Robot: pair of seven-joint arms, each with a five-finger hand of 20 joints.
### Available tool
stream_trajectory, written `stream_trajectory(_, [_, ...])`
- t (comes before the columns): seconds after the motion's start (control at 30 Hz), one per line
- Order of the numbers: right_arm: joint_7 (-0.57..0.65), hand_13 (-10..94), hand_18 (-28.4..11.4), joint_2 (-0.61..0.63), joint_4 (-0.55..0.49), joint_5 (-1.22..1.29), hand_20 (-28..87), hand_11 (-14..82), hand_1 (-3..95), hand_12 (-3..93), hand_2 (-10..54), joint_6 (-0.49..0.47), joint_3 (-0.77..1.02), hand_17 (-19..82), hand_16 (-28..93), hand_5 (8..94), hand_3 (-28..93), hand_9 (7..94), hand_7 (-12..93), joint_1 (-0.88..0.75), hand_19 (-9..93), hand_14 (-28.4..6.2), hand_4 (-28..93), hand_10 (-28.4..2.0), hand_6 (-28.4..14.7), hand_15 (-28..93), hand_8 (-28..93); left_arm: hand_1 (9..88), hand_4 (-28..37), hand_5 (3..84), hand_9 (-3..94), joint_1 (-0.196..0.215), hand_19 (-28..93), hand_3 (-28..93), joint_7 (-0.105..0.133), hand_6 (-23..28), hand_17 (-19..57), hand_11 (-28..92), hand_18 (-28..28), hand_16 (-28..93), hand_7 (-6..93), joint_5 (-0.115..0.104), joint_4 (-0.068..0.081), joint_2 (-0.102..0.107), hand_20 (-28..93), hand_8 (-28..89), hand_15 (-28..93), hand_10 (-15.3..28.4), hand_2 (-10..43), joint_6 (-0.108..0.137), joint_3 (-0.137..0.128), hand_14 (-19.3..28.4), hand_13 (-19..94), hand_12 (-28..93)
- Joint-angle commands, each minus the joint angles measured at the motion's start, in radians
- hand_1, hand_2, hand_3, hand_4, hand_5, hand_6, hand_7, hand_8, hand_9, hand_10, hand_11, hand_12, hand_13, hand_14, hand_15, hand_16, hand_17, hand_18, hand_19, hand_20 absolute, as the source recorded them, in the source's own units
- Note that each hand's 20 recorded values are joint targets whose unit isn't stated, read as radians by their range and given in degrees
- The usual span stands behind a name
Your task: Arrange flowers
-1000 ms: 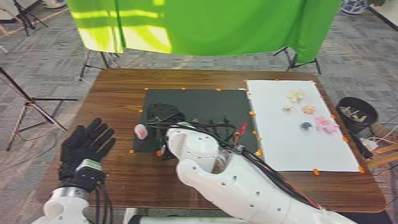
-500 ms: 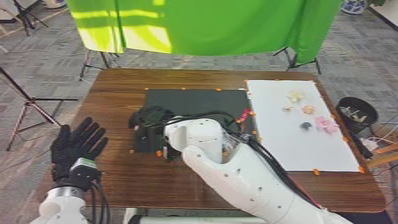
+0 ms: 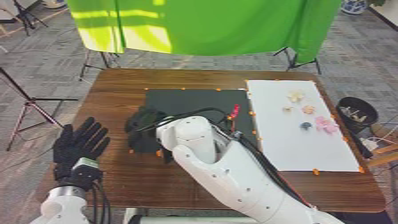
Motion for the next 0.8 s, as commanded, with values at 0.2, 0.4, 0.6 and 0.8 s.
stream_trajectory(0.2, [0.050,24,-14.9,0.034,-0.019,-0.007,14,7.3,14.6,12.8,14.9,0.069,-0.033,3,26,53.3,85,45.7,16,0.019,33,-15.0,-19,-14.1,-4.0,1,-11,23.6,-28.3,41.3,32.8,0.009,36,71,-0.004,9.9,-6.8,28,14.9,-7,15.2,0.004,0.003,0.003,9,-8,42,16.2,16.8,-0.020,-0.008,16.7,23,12])
stream_trajectory(0.4, [0.079,28,-15.7,0.049,-0.029,-0.003,14,11.1,14.6,15.0,14.5,0.107,-0.052,3,26,57.5,85,51.0,18,0.025,34,-15.8,-19,-15.4,-4.4,4,-12,24.0,-28.3,41.4,32.9,0.010,36,71,0.000,9.9,-6.8,28,14.9,-7,15.5,0.001,0.006,0.001,9,-8,42,16.3,16.7,-0.025,-0.004,16.8,23,12])
stream_trajectory(0.6, [0.050,29,-16.7,0.065,-0.043,0.004,14,14.3,14.4,16.7,13.7,0.199,-0.063,3,26,58.6,85,50.8,19,0.025,36,-16.5,-19,-15.1,-4.8,8,-11,24.3,-28.3,41.5,32.9,0.009,36,71,0.001,9.9,-6.8,28,14.9,-7,15.7,0.002,0.006,0.002,9,-8,42,16.3,16.6,-0.023,-0.005,16.8,23,12])
stream_trajectory(0.8, [-0.018,25,-16.9,0.062,-0.039,0.005,13,9.0,14.5,14.5,13.3,0.202,-0.041,3,25,52.8,85,42.0,28,0.010,35,-16.8,-20,-14.4,-2.7,5,-15,24.4,-28.3,41.6,32.9,0.009,36,71,-0.005,9.9,-6.8,28,15.0,-7,15.6,0.001,0.006,-0.002,9,-9,42,16.4,16.6,-0.023,-0.005,16.8,23,12])
